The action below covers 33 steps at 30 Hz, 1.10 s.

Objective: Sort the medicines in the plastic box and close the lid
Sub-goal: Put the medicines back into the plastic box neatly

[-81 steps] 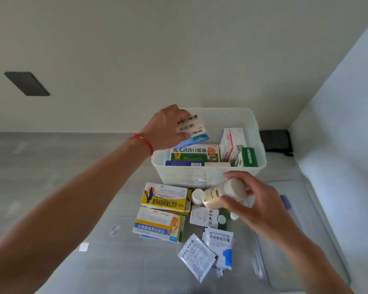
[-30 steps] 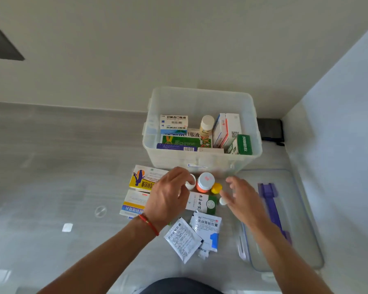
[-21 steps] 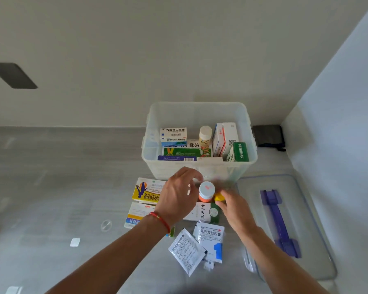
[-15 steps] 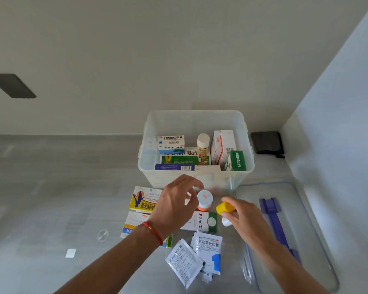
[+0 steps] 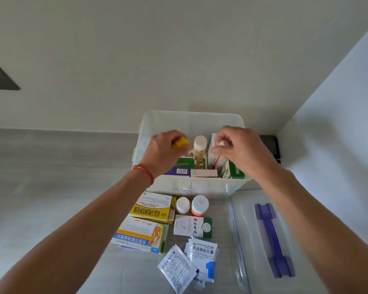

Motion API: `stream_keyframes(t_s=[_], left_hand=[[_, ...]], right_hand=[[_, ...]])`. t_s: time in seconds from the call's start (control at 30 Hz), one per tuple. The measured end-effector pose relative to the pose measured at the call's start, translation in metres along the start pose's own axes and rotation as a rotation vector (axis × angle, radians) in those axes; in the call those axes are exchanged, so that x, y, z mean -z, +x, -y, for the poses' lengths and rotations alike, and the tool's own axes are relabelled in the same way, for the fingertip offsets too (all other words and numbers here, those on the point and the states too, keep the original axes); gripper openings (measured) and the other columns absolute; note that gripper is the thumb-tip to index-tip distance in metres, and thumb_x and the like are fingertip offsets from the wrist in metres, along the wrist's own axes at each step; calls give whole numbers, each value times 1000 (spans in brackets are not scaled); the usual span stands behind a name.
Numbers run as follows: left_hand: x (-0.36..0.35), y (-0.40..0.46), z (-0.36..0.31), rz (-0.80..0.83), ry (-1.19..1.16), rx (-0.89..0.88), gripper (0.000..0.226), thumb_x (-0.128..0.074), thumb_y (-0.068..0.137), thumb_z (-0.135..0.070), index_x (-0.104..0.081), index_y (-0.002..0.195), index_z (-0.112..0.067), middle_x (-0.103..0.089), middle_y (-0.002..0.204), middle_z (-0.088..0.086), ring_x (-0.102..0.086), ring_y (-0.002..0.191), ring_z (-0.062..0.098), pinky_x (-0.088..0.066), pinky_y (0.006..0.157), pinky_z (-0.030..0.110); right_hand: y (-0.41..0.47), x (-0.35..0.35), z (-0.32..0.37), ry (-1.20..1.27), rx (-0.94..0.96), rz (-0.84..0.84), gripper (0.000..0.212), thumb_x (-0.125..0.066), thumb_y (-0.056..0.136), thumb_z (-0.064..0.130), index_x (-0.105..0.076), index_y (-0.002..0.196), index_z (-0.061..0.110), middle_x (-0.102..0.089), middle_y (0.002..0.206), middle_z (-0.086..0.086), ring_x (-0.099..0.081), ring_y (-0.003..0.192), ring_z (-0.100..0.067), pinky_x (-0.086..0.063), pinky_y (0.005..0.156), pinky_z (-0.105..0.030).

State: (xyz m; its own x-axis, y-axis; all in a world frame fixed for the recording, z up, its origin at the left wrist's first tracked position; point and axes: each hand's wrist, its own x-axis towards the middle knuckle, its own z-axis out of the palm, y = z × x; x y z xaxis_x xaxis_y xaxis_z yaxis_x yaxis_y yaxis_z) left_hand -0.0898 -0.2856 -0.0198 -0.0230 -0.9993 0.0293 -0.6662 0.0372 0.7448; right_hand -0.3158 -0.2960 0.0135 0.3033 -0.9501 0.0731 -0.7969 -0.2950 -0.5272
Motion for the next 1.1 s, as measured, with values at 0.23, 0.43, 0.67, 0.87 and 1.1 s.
stream_keyframes(t_s=[0.23, 0.43, 0.67, 0.87, 1.1], left_hand=[[-16, 7, 32, -62, 15, 54, 27, -71, 88, -38, -67, 107, -19, -72, 97, 2, -66, 89, 18, -57, 74, 29], [-18, 8, 37, -71, 34, 15, 29, -69, 89, -40, -66, 110, -20, -71, 98, 1, -64, 90, 20, -57, 77, 34], [-19, 7, 34, -39, 50, 0, 28, -69, 90, -39, -65, 109, -19, -70, 99, 2, -63, 93, 22, -57, 78, 37], [-17, 17, 28, 131, -13, 80, 23, -72, 88, -31, -64, 106, -20, -70, 104, 3, -64, 94, 22, -53, 81, 33], [-72, 56, 6, 379, 267, 142, 33, -72, 87, -20, -62, 118, -15, -64, 114, 7, -60, 98, 22, -48, 77, 29]], right_hand=[[60, -70, -26, -546, 243, 443, 13, -74, 91, 24, -68, 98, 15, -70, 103, -4, -62, 85, -20, -45, 69, -32], [70, -81, -31, -828, 348, 726, 10, -57, 98, 15, -64, 94, 8, -67, 95, -11, -68, 91, -31, -51, 71, -34], [63, -75, -27, -731, 293, 676, 18, -56, 99, 14, -69, 110, 8, -64, 118, -19, -64, 101, -34, -54, 91, -42], [50, -35, -35, -233, 84, 192, 27, -55, 101, 10, -78, 113, 19, -76, 115, -3, -68, 103, -22, -52, 86, -36], [15, -34, -39, -69, -1, -82, 30, -54, 97, 0, -80, 101, 15, -78, 103, 2, -68, 99, -18, -53, 87, -35]])
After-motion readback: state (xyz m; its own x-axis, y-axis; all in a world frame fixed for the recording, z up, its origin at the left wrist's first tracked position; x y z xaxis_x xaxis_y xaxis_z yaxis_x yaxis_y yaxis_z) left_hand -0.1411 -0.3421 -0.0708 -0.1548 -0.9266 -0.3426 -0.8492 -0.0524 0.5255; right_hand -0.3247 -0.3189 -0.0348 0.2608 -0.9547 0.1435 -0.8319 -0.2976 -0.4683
